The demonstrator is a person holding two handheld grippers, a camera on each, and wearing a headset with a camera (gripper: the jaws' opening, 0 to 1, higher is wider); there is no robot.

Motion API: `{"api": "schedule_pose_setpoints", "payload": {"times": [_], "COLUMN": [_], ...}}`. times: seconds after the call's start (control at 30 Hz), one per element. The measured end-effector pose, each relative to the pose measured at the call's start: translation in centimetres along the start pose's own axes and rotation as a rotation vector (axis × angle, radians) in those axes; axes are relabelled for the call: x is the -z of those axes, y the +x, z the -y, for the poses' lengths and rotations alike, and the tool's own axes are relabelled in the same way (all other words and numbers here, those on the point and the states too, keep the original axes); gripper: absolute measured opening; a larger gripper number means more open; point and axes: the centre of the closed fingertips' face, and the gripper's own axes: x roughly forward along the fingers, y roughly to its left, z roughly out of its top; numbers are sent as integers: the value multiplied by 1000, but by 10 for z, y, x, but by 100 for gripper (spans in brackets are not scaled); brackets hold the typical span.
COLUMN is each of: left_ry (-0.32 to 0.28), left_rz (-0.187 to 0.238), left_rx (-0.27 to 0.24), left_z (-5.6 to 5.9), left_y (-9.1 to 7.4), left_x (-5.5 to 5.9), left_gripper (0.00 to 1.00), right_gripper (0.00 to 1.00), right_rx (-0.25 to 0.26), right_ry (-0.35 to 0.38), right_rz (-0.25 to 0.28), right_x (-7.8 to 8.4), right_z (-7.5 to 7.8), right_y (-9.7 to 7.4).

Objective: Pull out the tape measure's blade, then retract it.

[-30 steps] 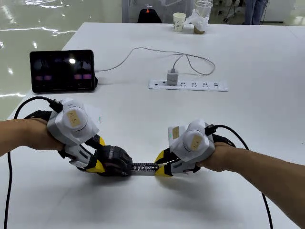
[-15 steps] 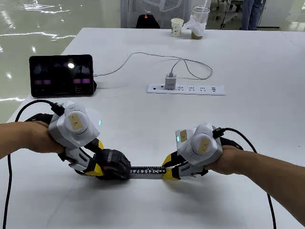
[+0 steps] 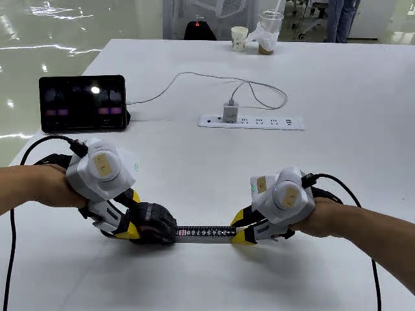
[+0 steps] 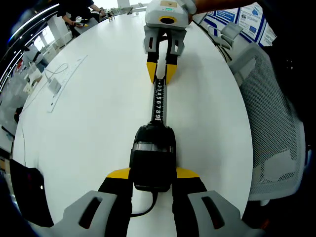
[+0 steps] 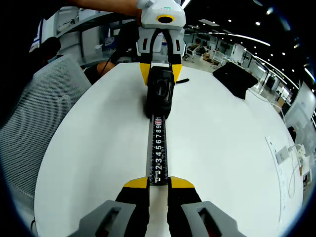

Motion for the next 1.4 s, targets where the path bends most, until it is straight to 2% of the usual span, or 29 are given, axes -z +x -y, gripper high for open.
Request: {"api": "schedule_pose_setpoints", "payload": {"times": [0.53,1.4], "left_ry": [-4,-5], "left_rz": [-5,-12], "left_rx": [7,10], "left_z": [-3,-1], "left_y": [2,1], "left_x": [1,0], "left_gripper": [25,25], "right_gripper": [10,10], "right_rx": [14,26], "right_ry": [20,43], "right_rz": [-32,-76], "right_x": [26,61], "right_z": [-2,-7], "right_y": [-19,-49]}}
